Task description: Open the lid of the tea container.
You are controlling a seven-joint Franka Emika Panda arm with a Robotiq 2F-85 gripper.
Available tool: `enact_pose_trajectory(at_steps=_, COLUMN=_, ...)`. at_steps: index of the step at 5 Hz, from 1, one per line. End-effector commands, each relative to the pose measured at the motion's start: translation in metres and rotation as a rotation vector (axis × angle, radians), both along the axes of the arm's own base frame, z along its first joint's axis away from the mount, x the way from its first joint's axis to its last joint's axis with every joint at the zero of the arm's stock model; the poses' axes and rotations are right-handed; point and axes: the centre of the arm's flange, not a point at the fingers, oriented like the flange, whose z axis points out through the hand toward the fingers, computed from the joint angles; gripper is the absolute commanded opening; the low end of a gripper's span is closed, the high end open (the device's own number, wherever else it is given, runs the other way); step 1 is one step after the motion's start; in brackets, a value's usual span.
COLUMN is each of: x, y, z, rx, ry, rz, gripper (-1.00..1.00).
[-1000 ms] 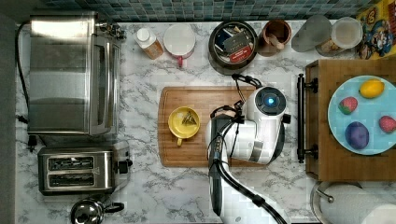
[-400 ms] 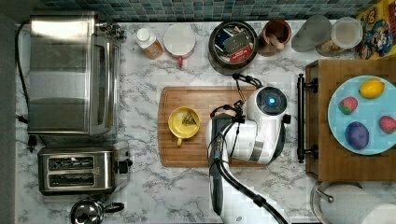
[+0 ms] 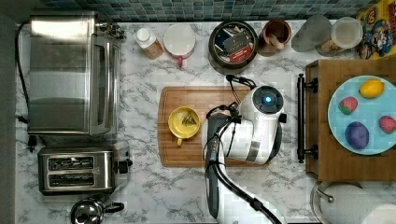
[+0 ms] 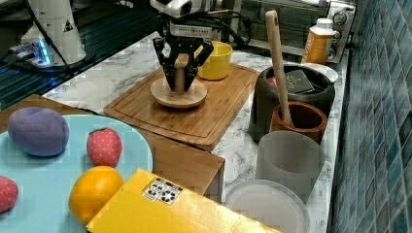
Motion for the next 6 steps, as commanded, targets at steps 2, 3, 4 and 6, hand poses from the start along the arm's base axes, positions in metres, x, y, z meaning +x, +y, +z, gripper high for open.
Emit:
enact_pose_trajectory(at_steps=2, x=0.07, y=0.072, z=0.296, rx=-0.095, ry=-0.494, rz=0.3, gripper=-1.0)
enact_pose_trajectory(at_steps=3, x=0.067, y=0.084, z=0.321, rx=-0.083, ry=-0.467, rz=0.375, gripper=-1.0)
enact_pose_trajectory(at_steps=4, x=0.048, y=0.092, z=0.344, rx=-0.095, ry=-0.476, rz=0.425, gripper=-1.0)
enact_pose_trajectory(at_steps=6, x=0.037, y=0.096, z=0.353, rx=-0.106, ry=-0.415, rz=0.481, gripper=-1.0)
